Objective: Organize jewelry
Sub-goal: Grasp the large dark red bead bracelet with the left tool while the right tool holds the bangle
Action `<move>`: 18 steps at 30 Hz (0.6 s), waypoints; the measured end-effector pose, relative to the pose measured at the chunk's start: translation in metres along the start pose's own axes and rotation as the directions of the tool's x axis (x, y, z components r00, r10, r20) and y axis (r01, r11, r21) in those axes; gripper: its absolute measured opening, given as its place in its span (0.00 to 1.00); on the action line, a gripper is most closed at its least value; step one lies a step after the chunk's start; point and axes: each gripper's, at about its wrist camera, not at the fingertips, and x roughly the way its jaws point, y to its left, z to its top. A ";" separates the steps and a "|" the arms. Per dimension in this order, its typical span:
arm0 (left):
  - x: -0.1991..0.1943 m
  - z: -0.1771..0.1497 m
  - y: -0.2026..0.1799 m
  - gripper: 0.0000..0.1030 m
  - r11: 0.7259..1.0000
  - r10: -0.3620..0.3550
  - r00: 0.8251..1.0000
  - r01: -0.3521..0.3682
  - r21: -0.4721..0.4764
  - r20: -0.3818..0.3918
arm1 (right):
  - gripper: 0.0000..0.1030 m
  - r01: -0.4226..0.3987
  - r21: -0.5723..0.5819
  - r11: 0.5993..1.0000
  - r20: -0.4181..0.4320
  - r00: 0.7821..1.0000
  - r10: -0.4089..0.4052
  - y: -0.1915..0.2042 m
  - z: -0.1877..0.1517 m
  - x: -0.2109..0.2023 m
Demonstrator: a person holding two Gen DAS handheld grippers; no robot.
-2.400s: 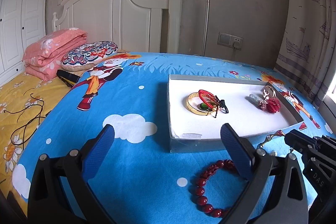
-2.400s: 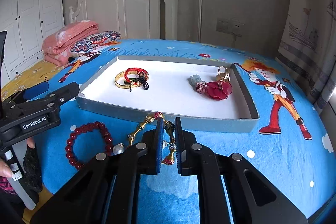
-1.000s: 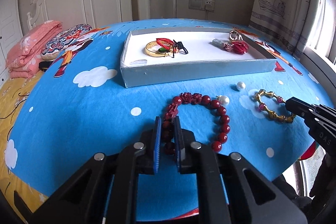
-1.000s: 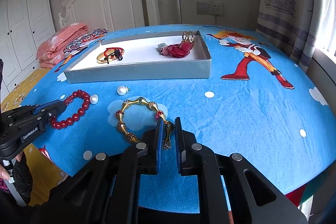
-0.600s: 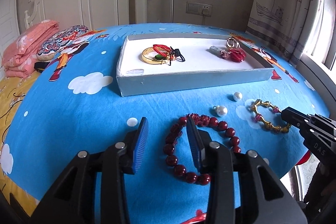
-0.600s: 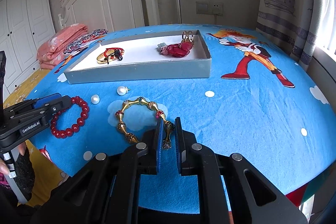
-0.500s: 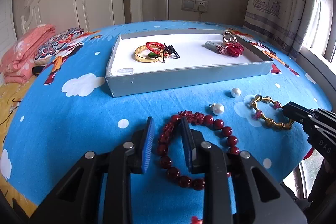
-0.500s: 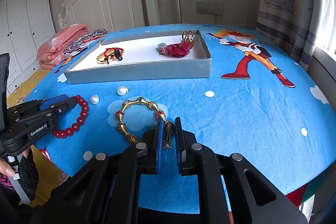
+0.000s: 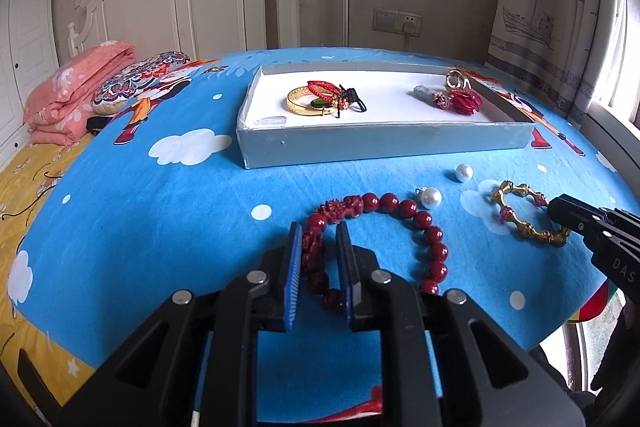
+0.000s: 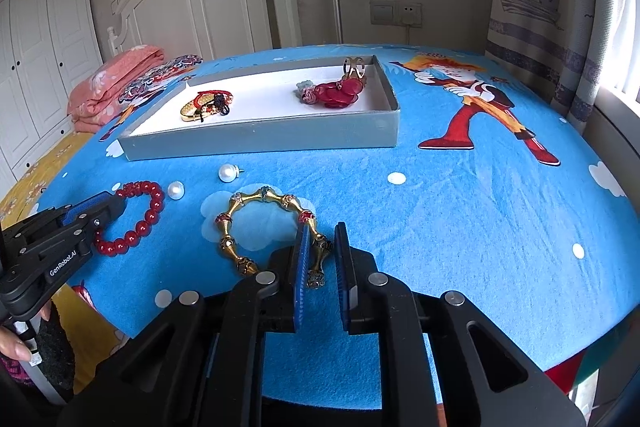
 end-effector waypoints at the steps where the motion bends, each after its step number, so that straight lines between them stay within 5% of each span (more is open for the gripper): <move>1: 0.000 -0.001 -0.002 0.36 1.000 -0.002 1.000 0.002 0.008 0.001 | 0.18 -0.007 -0.007 1.000 0.000 1.000 0.007 0.001 0.000 0.000; 2: 0.000 -0.002 -0.005 0.48 1.000 0.004 1.000 -0.004 0.016 0.003 | 0.21 -0.009 -0.018 1.000 -0.001 1.000 0.009 0.004 0.000 0.000; 10: -0.003 -0.006 -0.005 0.47 1.000 0.011 1.000 -0.011 0.009 0.019 | 0.23 0.042 -0.049 0.998 -0.001 0.999 -0.042 0.005 0.002 0.003; 12: -0.003 -0.007 -0.005 0.44 1.000 0.012 1.000 -0.013 0.010 0.024 | 0.21 0.071 -0.096 0.993 0.004 0.997 -0.071 0.010 0.002 0.004; 13: -0.004 -0.007 -0.006 0.39 1.000 0.013 1.000 -0.013 0.013 0.028 | 0.10 0.074 -0.115 0.991 0.006 0.997 -0.074 0.014 0.001 0.004; 17: -0.006 -0.009 -0.009 0.11 0.999 0.019 0.999 -0.020 0.032 0.041 | 0.09 0.127 -0.171 0.977 0.039 0.992 -0.122 0.025 -0.002 0.005; 18: -0.006 -0.009 -0.009 0.11 0.999 0.017 0.999 -0.018 0.038 0.043 | 0.09 0.119 -0.157 0.980 0.038 0.993 -0.115 0.023 -0.002 0.004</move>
